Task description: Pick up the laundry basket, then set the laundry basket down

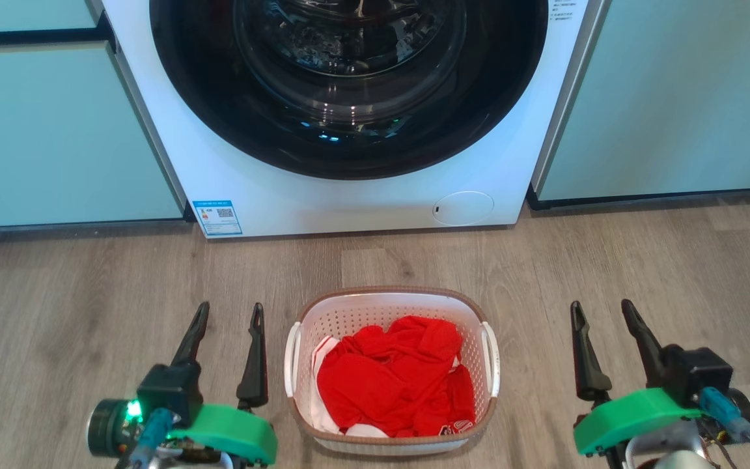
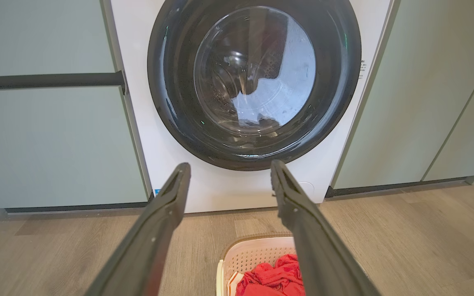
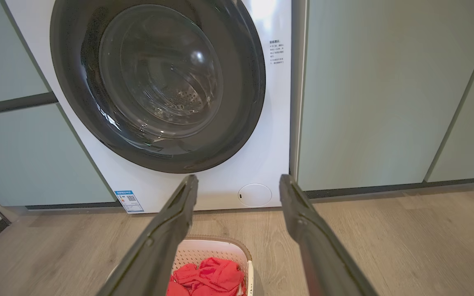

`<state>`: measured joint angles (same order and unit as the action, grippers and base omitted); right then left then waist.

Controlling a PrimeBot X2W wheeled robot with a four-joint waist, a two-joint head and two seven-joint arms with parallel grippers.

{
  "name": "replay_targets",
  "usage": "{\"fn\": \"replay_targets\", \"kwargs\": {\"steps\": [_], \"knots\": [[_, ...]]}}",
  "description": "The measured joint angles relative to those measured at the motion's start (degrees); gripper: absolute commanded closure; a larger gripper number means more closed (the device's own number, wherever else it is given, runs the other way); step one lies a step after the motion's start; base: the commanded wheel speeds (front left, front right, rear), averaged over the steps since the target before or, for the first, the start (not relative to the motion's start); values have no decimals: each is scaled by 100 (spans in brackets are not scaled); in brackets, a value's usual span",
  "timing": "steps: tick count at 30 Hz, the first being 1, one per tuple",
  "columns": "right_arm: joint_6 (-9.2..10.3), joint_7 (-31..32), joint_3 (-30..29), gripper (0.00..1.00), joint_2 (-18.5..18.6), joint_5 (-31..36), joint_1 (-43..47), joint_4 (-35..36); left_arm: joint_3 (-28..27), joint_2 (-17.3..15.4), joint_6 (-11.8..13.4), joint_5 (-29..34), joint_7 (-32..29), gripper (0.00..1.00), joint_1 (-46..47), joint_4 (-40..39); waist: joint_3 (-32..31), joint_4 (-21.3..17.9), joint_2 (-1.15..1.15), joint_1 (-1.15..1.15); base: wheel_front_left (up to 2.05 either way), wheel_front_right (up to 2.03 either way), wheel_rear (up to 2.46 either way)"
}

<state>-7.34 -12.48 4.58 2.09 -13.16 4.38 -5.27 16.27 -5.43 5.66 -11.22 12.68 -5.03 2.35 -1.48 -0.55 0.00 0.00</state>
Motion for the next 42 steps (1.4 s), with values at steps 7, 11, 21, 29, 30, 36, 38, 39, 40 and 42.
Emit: {"fn": "replay_targets", "kwargs": {"steps": [7, 11, 21, 29, 30, 36, 38, 39, 40, 42], "knots": [[0, -125, 67, 0, 2, 493, 25, 71, 22, 8, 3, 493, 109, 0, -104, -55, 4, -4, 0, 0, 0, 0, 0], [0, -175, 81, 0, 3, 705, 74, 111, 31, 11, 24, 697, 167, 0, -111, -94, 8, -6, 0, 0, 0, 0, 0], [0, -175, 83, 0, 5, 765, 74, 125, -4, 51, -43, 770, 178, 0, -111, -81, 47, 0, 0, 0, 0, 0, 0], [0, -175, 83, 0, 5, 765, 74, 125, -26, 77, -62, 828, 178, 0, -111, -33, 60, -8, 0, 0, 0, 0, 0], [0, -175, 83, 0, 5, 765, 74, 125, -29, 79, -63, 827, 178, 0, -111, -33, 61, -11, 0, 0, 0, 0, 0], [0, -175, 80, 0, 5, 765, 74, 124, -40, 93, -69, 829, 178, 0, -111, -33, 88, -22, 0, 0, 0, 0, 0], [0, -175, 73, 0, 5, 764, 74, 120, -46, 97, -112, 858, 178, 0, -111, -34, 111, -22, 0, 0, 0, 0, 0], [0, -175, 66, 0, 5, 762, 74, 115, -48, 100, -112, 867, 178, 0, -111, -33, 127, -21, 0, 0, 0, 0, 0], [0, -175, 60, 0, 5, 762, 73, 108, -53, 103, -113, 867, 178, 0, -110, -32, 148, -20, 0, 0, 0, 0, 0], [0, -175, 43, 0, 5, 753, 68, 55, -64, 118, -130, 866, 178, 0, -107, -12, 198, -15, 0, 0, 0, 0, 0]]}}
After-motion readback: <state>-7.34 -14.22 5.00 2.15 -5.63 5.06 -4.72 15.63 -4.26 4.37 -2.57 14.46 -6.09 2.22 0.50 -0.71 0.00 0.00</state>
